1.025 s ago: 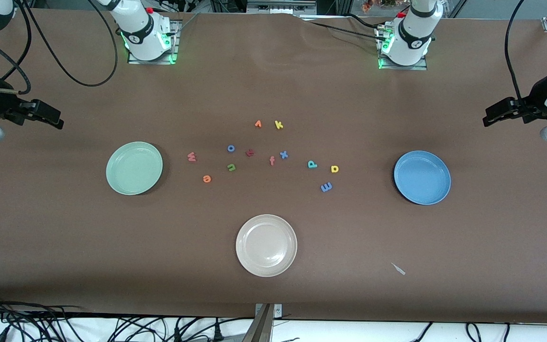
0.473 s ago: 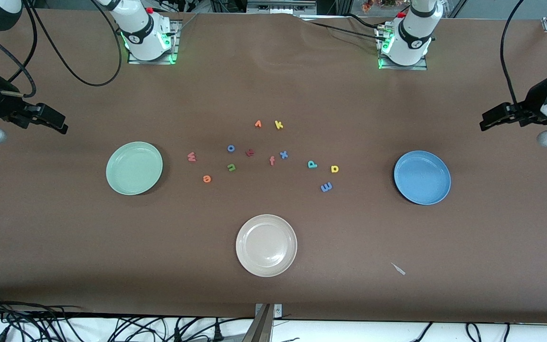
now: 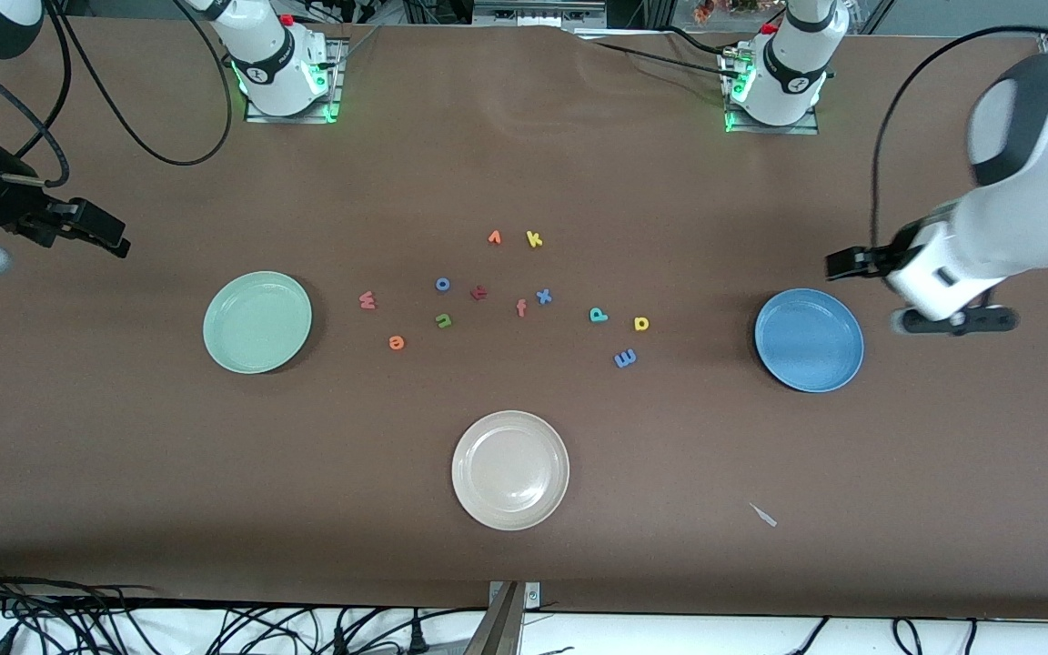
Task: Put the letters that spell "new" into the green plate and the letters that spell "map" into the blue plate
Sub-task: 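Move the left gripper to the yellow a while the right gripper reaches letters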
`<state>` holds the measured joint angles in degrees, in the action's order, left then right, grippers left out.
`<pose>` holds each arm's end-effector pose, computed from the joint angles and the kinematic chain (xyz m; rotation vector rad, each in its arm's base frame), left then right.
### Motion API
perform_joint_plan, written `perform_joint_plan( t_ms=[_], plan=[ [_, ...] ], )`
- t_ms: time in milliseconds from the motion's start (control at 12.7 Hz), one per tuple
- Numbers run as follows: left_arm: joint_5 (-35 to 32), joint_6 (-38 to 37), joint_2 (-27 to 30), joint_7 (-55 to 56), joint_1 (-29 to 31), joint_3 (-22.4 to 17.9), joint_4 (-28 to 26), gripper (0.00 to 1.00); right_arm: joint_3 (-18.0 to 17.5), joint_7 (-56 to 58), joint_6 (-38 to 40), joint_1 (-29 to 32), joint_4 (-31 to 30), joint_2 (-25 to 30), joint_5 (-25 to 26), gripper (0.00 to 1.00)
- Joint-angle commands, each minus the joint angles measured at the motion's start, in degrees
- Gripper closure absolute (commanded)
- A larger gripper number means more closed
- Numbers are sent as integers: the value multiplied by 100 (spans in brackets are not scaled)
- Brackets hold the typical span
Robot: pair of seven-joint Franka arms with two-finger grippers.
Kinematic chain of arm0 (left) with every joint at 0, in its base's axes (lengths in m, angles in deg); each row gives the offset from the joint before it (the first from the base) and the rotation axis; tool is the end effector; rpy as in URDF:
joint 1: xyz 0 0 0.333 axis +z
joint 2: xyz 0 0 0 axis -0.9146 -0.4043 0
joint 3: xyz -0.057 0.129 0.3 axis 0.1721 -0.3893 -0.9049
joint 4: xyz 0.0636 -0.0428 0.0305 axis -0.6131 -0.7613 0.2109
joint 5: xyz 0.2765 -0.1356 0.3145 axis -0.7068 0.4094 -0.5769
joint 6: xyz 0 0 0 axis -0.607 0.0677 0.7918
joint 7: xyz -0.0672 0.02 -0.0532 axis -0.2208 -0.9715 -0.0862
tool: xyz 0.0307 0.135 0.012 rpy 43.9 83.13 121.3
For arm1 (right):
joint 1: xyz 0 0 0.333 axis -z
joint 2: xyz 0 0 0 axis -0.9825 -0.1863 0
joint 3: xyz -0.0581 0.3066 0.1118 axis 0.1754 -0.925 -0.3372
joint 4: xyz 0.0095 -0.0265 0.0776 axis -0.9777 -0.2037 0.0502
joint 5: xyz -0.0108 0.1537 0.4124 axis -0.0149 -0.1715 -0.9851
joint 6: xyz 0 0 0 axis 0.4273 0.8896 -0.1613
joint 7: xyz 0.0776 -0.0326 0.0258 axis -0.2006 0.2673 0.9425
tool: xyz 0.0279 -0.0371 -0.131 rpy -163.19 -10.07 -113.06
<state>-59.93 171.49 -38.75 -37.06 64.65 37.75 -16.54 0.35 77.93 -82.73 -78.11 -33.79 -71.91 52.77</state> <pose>0.6405 -0.1037 0.4405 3.1128 0.0380 -0.3751 0.6192 0.0162 0.5590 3.1334 -0.2142 0.0087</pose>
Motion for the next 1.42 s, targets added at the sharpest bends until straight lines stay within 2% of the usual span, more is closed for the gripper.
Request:
perform_joint_plan(
  t_ms=[0,158,473,710,868,1025,1104,1183,1341],
  plan=[
    [87,454,-199,369,-411,-13,-91,0,-28,-116,-54,-10,-61,74,90,0],
    [105,806,-261,668,-701,-4,-293,0,-28,-116,-54,-10,-61,74,90,0],
    [79,2123,-278,1757,-1377,13,-1268,0,-36,-98,7,-10,-79,65,90,0],
    [35,3492,-498,2399,-1843,14,-2022,0,-36,-465,218,-203,-166,-233,90,0],
    [17,4434,-822,2620,-2081,13,-2324,0,-36,-773,-201,-657,-237,-549,90,0],
    [-428,4761,-1200,3023,-2170,13,-2281,0,-28,-2042,-807,-1255,-290,-1014,203,0],
    [-684,4919,-1376,3164,-2153,13,-2272,0,-28,-2676,-1019,-1571,-290,-1242,439,0],
    [-730,4965,-1491,3166,-2126,13,-2211,0,-28,-3335,-1247,-1931,-290,-1480,728,0],
    [-730,4965,-1597,3166,-2135,13,-2149,1,-28,-4784,-1669,-2442,-290,-1910,881,0]
  ],
)
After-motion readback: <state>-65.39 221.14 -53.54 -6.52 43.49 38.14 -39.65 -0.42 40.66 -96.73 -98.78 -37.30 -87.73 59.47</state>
